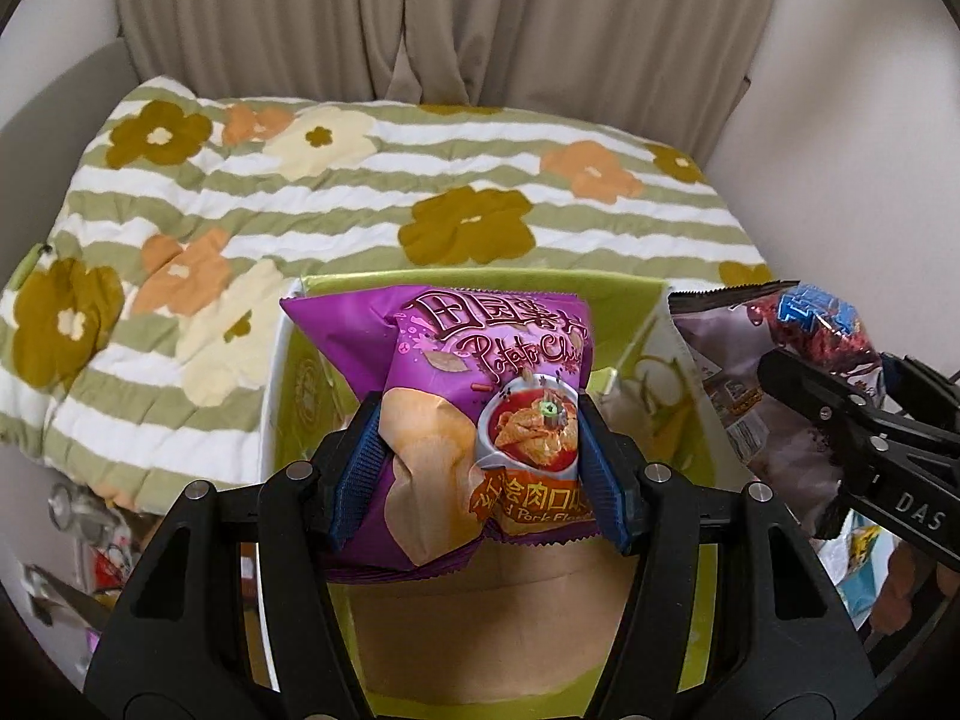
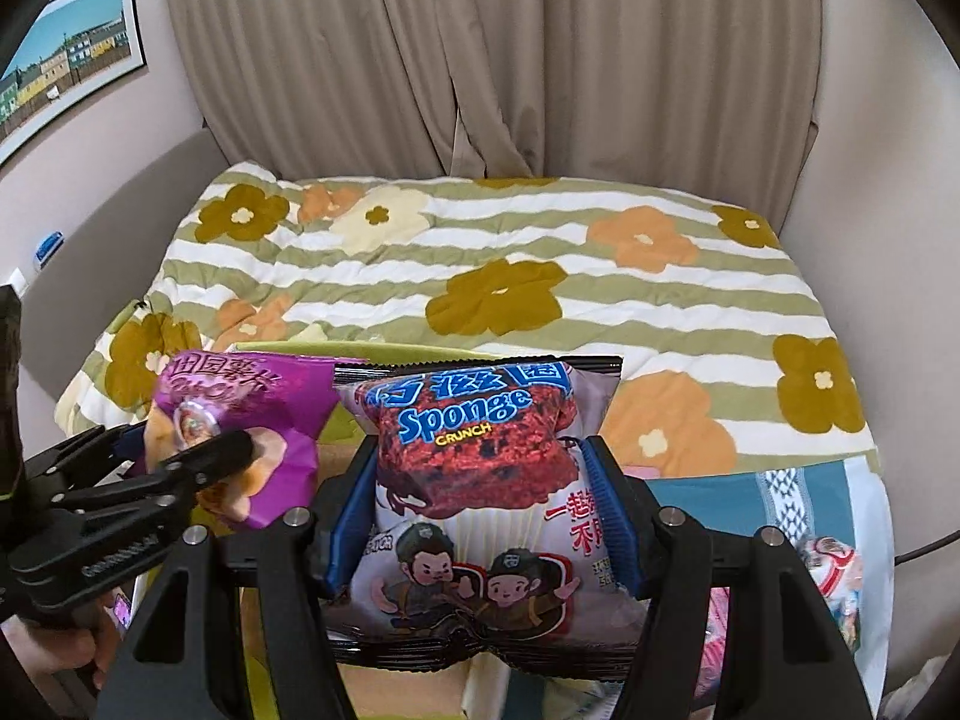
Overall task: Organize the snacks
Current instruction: 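Drop purple bag into box from left tool while right tool releases Sponge bag there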
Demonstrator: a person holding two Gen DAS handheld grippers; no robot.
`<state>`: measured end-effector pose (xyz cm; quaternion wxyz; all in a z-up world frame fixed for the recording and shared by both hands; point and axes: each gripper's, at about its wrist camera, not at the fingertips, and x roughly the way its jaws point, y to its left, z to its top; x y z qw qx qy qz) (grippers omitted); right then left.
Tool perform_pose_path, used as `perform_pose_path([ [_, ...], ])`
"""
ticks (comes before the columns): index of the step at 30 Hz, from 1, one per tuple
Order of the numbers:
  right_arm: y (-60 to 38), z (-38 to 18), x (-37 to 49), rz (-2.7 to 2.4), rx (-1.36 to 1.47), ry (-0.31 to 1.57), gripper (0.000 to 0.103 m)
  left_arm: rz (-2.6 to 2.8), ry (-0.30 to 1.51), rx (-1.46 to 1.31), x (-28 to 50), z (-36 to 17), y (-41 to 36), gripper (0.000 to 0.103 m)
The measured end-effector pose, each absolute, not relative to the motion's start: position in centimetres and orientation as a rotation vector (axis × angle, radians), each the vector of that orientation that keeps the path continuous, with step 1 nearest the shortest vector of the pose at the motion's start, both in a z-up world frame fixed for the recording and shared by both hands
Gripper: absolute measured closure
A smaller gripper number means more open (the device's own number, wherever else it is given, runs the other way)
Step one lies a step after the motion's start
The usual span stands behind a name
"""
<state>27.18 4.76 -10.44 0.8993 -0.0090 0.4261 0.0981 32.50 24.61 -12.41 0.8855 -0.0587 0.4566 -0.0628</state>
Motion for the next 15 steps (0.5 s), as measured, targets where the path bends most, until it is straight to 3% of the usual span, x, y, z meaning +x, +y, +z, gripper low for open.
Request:
perform_pose_path([
  [2, 5.1, -10.8, 27.5, 0.203, -0.018, 0.893, 0.043, -0.117, 0.958, -0.112, 32.9, -12.9, 24.8, 0.044],
  [3, 5.3, -10.9, 27.7, 0.204, -0.018, 0.899, 0.043, -0.108, 0.963, -0.105, 33.0, -13.1, 24.8, 0.036],
  [4, 5.5, -11.0, 27.9, 0.205, -0.018, 0.902, 0.043, -0.102, 0.971, -0.096, 33.1, -13.3, 24.8, 0.020],
  [6, 5.6, -11.2, 28.1, 0.213, -0.013, 0.906, 0.043, -0.074, 0.963, -0.077, 32.9, -13.3, 24.8, 0.006],
  [15, 6.0, -12.3, 28.5, 0.258, 0.033, 0.937, 0.043, -0.020, 0.982, -0.060, 28.6, -13.1, 25.7, 0.006],
])
